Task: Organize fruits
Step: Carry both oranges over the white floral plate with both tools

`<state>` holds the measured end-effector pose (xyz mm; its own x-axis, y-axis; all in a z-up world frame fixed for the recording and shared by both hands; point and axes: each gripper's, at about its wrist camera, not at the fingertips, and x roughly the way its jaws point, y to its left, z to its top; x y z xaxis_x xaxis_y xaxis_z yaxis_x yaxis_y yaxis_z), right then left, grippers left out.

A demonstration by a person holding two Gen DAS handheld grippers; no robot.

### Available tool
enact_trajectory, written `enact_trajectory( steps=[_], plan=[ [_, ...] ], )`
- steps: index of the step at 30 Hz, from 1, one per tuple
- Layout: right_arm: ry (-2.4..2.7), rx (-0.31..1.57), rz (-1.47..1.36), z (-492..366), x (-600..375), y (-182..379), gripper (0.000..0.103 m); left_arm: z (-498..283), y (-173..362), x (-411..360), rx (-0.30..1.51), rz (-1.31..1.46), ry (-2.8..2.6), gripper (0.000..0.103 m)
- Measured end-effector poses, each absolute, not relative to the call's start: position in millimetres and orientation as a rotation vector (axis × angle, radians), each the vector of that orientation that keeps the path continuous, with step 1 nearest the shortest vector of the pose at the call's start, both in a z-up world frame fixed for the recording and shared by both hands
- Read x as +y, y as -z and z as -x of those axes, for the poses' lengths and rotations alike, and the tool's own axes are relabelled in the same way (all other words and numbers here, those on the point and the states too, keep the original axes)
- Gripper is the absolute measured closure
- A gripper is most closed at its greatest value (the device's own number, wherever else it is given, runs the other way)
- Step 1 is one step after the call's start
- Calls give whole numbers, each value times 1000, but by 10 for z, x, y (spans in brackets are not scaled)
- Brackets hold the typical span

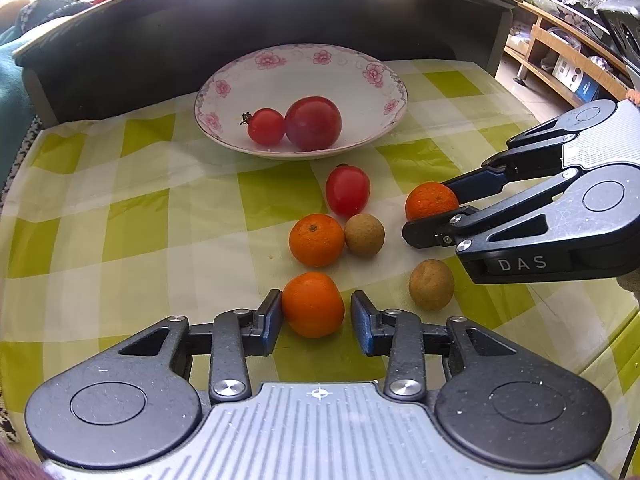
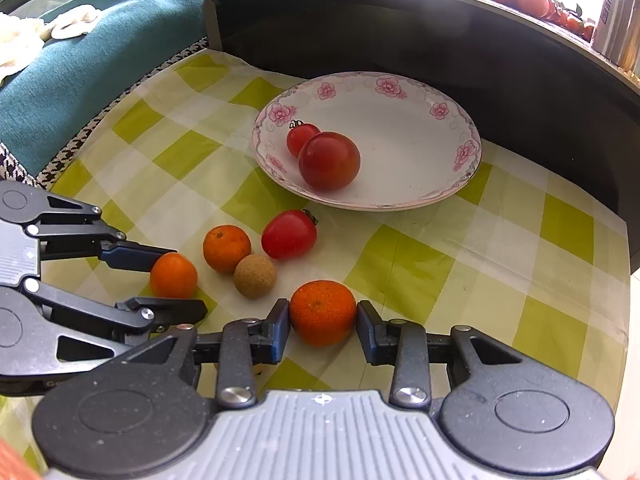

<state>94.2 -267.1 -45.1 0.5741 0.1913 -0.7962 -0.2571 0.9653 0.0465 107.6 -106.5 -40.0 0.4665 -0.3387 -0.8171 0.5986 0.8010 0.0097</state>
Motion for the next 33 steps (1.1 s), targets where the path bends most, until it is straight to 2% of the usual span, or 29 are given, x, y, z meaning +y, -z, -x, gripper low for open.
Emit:
enact_trajectory(
  steps=[3,33],
  plan=[
    [-255,937,78,-946,-2652,439,65,-1076,383,-1067,928,-315,590,63],
    [-198,842,-4,-1120,-2699,73,66,-1460,-27,-1213,827,-255,531,63]
  ],
)
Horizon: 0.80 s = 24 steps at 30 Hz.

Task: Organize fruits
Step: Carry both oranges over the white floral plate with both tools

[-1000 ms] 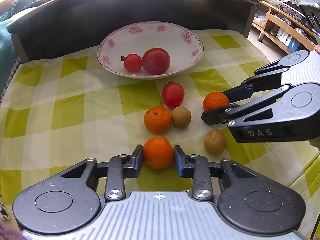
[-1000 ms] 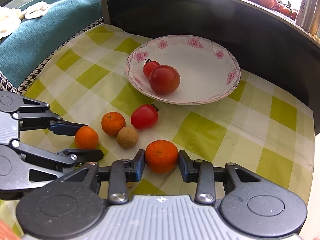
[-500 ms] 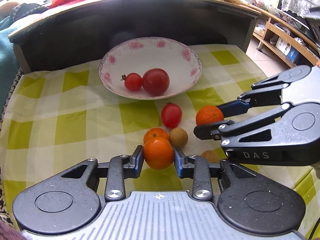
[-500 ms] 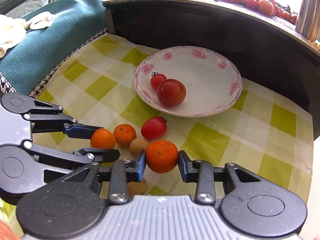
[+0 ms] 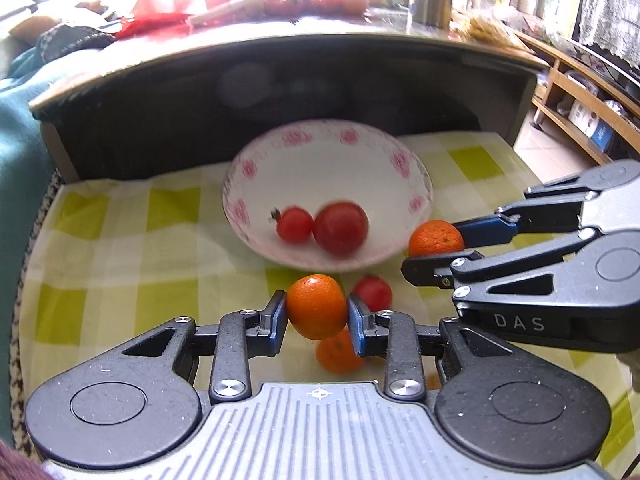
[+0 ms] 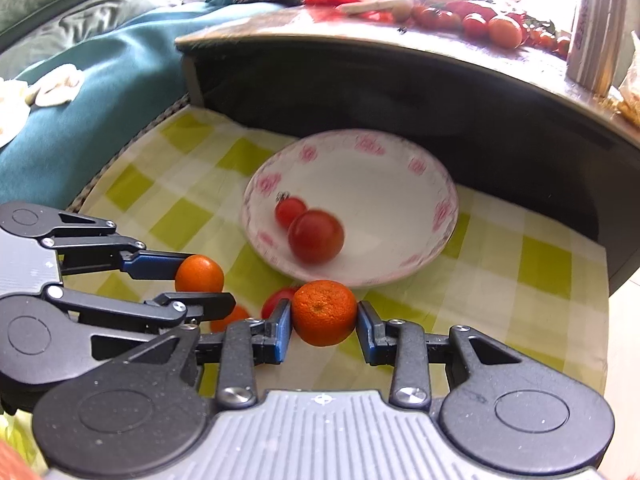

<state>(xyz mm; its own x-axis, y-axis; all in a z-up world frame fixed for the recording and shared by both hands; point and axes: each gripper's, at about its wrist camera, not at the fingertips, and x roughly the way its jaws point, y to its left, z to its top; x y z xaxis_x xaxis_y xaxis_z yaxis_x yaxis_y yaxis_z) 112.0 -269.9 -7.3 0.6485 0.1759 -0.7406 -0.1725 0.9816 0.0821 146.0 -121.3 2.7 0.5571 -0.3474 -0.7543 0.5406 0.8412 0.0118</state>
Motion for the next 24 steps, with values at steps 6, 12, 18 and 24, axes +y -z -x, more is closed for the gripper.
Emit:
enact_trajectory(
  steps=[6,12,18,24],
  plan=[
    [-163,823,-27,-1297,-2761,48,66,-1656,-51,-1274,801,-263,508,65],
    [-147,820,-36,-1442,-2794,109,66,-1775,15,-1277,813,-247,494,65],
    [-142,814,-38,-1520,-2831,140,66,-1840,41,-1309,815,-236,501,65],
    [-130,814,-35,-1573,-2859,172,66,-1898,80,-1349,809,-233,497,65]
  ],
)
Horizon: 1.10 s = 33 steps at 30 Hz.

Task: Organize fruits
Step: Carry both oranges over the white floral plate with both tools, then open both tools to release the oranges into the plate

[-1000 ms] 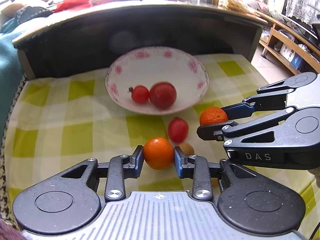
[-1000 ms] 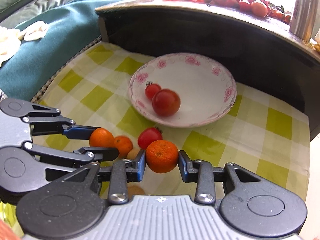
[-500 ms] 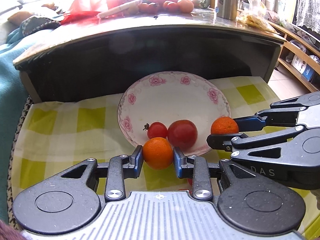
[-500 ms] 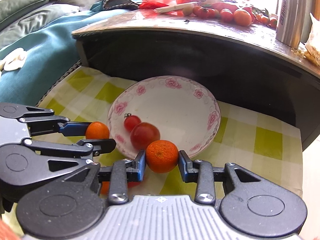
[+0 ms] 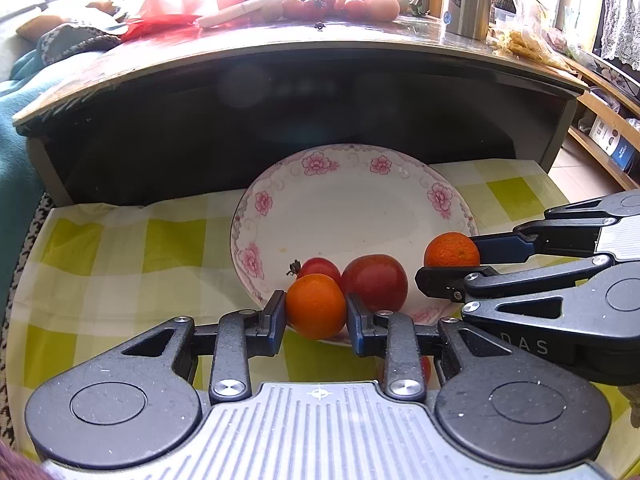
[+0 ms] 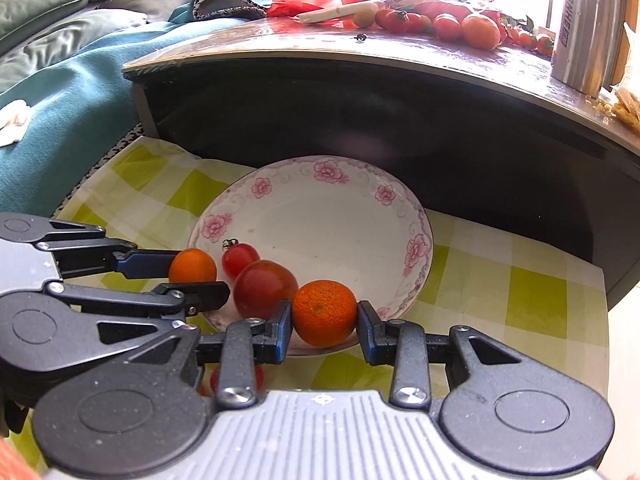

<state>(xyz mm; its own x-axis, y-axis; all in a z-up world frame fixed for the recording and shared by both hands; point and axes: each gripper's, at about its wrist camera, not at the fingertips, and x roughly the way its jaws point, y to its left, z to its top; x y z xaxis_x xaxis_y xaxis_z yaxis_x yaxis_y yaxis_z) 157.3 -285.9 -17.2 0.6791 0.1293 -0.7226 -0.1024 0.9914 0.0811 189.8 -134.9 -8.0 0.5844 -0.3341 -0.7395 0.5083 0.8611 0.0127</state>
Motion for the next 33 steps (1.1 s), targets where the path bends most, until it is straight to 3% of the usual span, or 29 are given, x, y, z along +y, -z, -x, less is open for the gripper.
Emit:
enact_trajectory(
  steps=[17,33],
  plan=[
    [-113,814,-23,-1739,-2876,253,65,-2061,145,-1390,793,-221,470,63],
    [-73,802,-6,-1743,-2882,240,63,-2032,69,-1371,768,-219,446,53]
  ],
)
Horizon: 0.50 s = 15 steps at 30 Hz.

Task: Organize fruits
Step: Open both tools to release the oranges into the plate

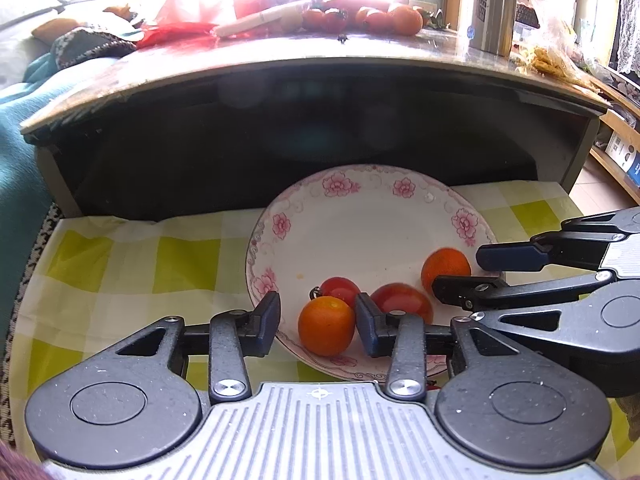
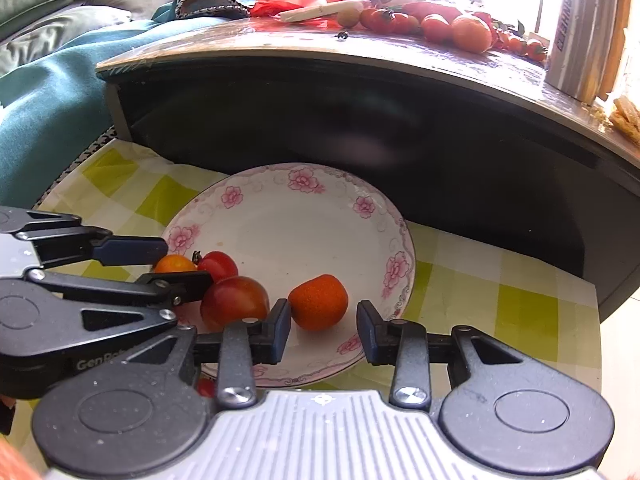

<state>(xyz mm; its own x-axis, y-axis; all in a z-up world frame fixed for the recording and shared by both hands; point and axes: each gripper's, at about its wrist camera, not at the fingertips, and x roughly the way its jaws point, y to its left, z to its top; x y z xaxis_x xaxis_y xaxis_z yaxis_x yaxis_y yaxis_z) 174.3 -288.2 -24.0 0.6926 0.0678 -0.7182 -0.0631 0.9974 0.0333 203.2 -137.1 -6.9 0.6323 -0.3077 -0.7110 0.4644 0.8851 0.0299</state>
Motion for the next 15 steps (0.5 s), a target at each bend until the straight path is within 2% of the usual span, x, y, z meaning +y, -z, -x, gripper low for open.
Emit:
enact_trajectory(
  steps=[6,15],
  plan=[
    [-45,788,-19,-1711,-2903,140,56,-1981,-86,-1326,730,-199,438,45],
    [-25,775,-36,-1604,-2887,-14,53,-1841,-222,-1264,713,-206,430,40]
  ],
)
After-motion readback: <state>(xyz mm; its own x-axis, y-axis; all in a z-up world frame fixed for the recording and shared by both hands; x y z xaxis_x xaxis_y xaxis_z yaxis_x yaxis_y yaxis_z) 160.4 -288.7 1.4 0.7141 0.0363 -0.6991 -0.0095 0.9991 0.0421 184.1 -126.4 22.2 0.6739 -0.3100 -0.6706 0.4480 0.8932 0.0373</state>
